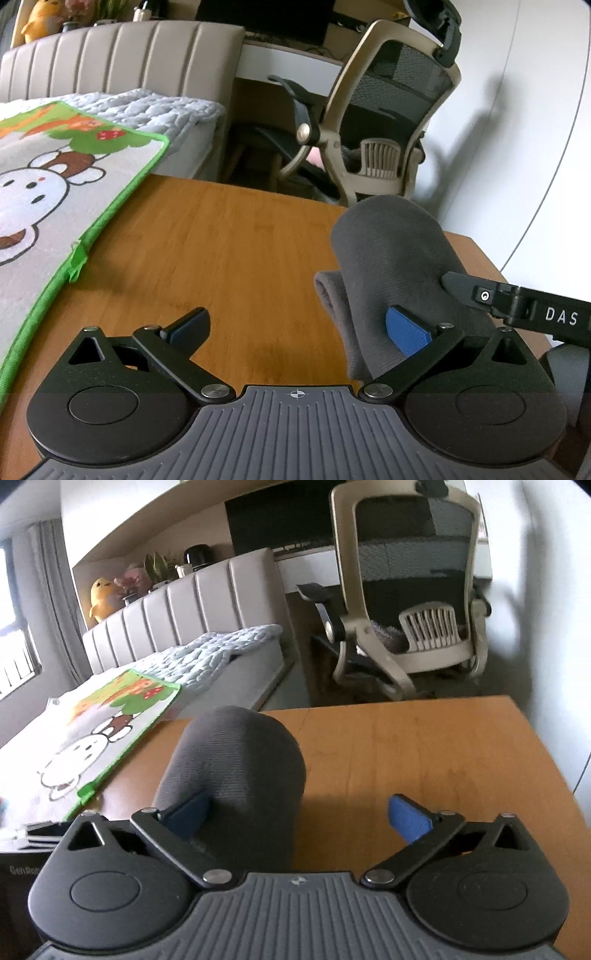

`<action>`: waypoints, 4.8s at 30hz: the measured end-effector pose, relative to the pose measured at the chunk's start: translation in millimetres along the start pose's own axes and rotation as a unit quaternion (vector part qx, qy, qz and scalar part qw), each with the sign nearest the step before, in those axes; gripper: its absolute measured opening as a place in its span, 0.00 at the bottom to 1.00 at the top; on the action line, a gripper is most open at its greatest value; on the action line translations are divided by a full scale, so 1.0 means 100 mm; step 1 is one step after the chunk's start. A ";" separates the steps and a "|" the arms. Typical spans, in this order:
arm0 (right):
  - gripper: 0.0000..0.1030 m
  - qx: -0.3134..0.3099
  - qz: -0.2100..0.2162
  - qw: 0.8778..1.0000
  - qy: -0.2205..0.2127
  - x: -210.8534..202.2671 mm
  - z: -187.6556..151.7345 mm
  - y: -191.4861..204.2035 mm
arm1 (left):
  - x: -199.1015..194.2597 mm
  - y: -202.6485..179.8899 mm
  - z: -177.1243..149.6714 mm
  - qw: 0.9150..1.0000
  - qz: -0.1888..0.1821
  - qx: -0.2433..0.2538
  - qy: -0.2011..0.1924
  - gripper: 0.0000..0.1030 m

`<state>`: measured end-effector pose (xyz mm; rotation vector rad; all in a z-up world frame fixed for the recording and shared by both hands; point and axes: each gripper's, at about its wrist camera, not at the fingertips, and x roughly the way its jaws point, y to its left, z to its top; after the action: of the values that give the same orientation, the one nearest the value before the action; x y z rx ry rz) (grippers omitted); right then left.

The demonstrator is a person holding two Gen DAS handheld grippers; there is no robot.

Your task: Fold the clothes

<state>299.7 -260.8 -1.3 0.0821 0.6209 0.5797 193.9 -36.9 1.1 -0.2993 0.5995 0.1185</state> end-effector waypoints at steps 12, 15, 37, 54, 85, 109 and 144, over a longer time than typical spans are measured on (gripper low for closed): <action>1.00 0.047 0.038 0.998 -0.025 -0.06 -0.02 -0.10 | 0.00 0.05 -0.03 1.000 -0.009 -0.013 -0.001 1.00; 1.00 0.062 0.054 0.996 -0.034 -0.08 0.00 -0.13 | 0.01 0.08 -0.04 1.000 -0.014 -0.020 -0.001 1.00; 1.00 0.087 0.023 0.996 -0.002 -0.05 -0.06 -0.24 | -0.08 -0.05 0.02 1.000 -0.010 -0.008 0.006 1.00; 1.00 0.067 -0.006 0.998 -0.011 -0.37 -0.14 -0.23 | -0.40 0.02 -0.20 0.999 -0.013 -0.034 -0.005 1.00; 1.00 -0.024 -0.081 0.995 -0.048 -1.60 -1.21 0.13 | -1.20 -0.62 -1.12 0.995 0.081 0.064 -0.011 1.00; 1.00 -0.025 -0.081 0.996 -0.026 -1.57 -1.23 0.09 | -1.13 -0.51 -1.11 0.997 0.070 0.035 0.022 1.00; 1.00 -0.013 -0.078 0.997 -0.014 -1.53 -1.22 0.07 | -1.12 -0.50 -1.11 0.997 0.068 0.036 0.024 1.00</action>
<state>125.2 -348.4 -18.6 0.0177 0.5871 0.4343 52.2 -121.5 -9.4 -0.1915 0.6700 0.2198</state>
